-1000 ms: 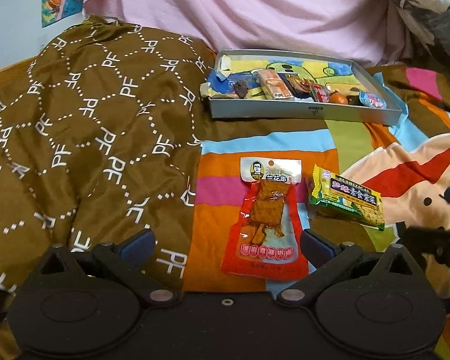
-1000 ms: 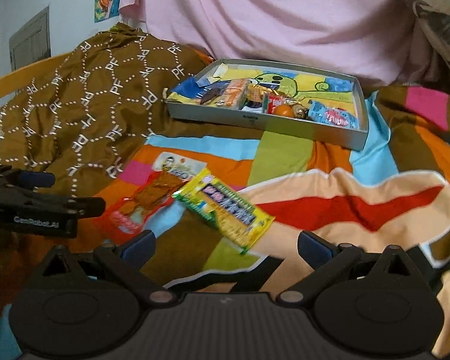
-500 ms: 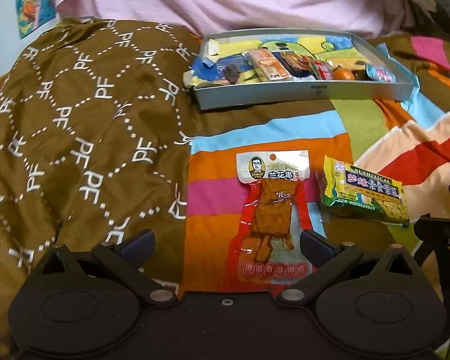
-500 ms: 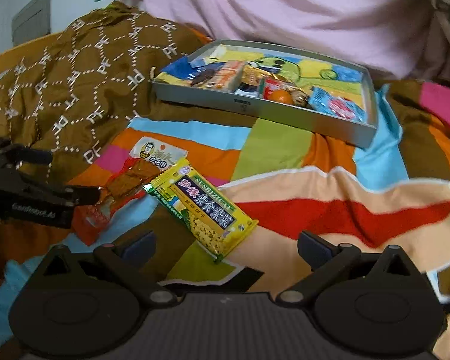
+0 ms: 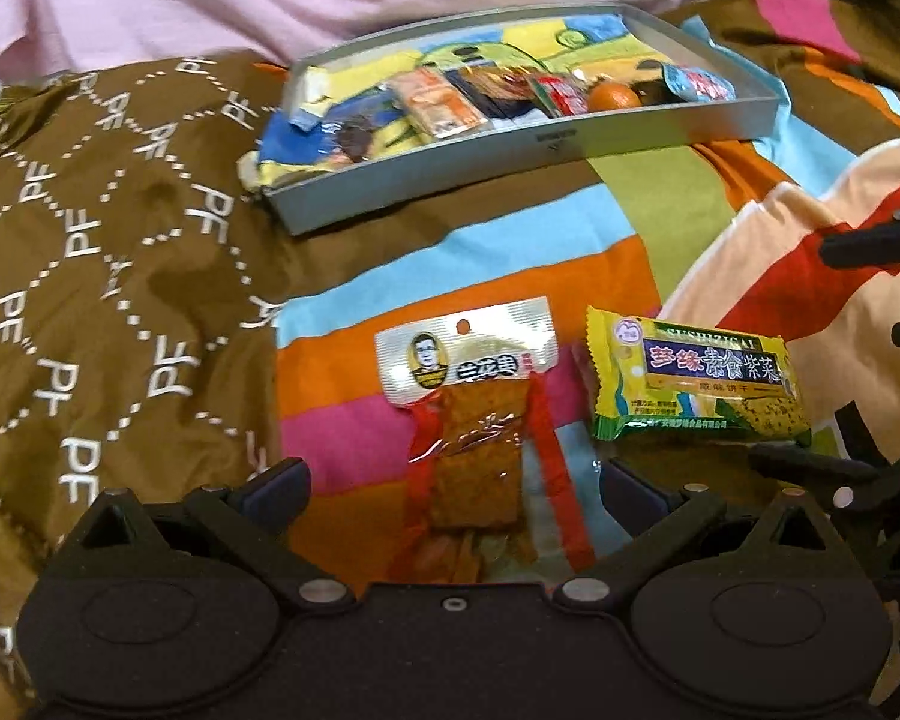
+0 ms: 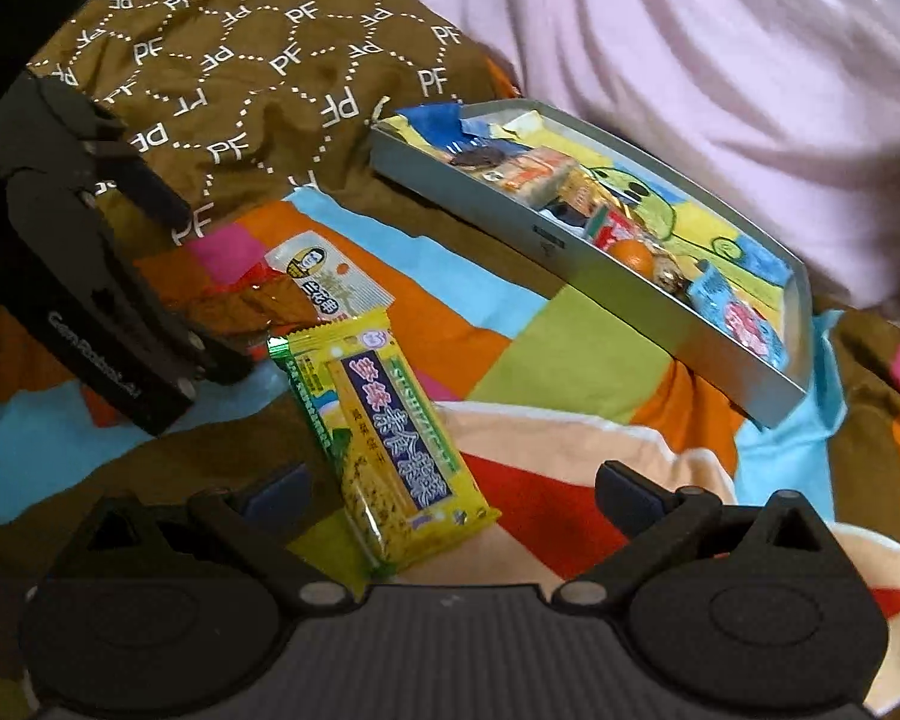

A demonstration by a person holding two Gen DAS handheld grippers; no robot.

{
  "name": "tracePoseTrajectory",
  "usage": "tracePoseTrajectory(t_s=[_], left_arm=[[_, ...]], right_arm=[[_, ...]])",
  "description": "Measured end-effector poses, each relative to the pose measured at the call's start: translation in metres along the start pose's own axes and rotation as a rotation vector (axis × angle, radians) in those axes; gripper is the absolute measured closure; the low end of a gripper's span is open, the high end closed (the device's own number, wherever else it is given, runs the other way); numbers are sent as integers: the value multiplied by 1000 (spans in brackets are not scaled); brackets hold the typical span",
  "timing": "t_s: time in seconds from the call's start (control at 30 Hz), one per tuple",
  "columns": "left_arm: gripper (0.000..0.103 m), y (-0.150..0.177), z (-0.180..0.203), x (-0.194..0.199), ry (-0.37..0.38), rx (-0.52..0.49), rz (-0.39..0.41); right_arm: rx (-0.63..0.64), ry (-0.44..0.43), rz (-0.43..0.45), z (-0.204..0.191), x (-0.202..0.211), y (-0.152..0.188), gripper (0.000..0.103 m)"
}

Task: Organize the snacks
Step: 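Lower the left tool over the red tofu pack while the right tool approaches the yellow packet, then grasp the red tofu pack with the left tool while the right tool grasps the yellow-green packet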

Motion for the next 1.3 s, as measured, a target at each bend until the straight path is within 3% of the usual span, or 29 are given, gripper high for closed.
tracePoseTrajectory(t_s=[0.6,0.9,1.07,1.3], left_arm=[[1,-5,-18,-26,21,10,-33],[13,-2,-21,-29,91,78,-26],[36,-2,-18,-24,140,86,-23],[40,-3,-22,-20,174,160,-25]], right_arm=[[-85,-68,7,5,-19,-1,0],[-128,-83,7,8,-22,0,1],[-144,-98,0,8,-24,0,3],[-191,-133,-39,9,-29,3,8]])
Point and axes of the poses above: each gripper's, at about its wrist camera, not at the fingertips, and x roughly against the way its jaws point, z to its right, y to its underside, the point moved 4 cm from there along -x, roughly the way its jaws point, and after that the axes turned 10 degrees about y, right-handed, at the moved point
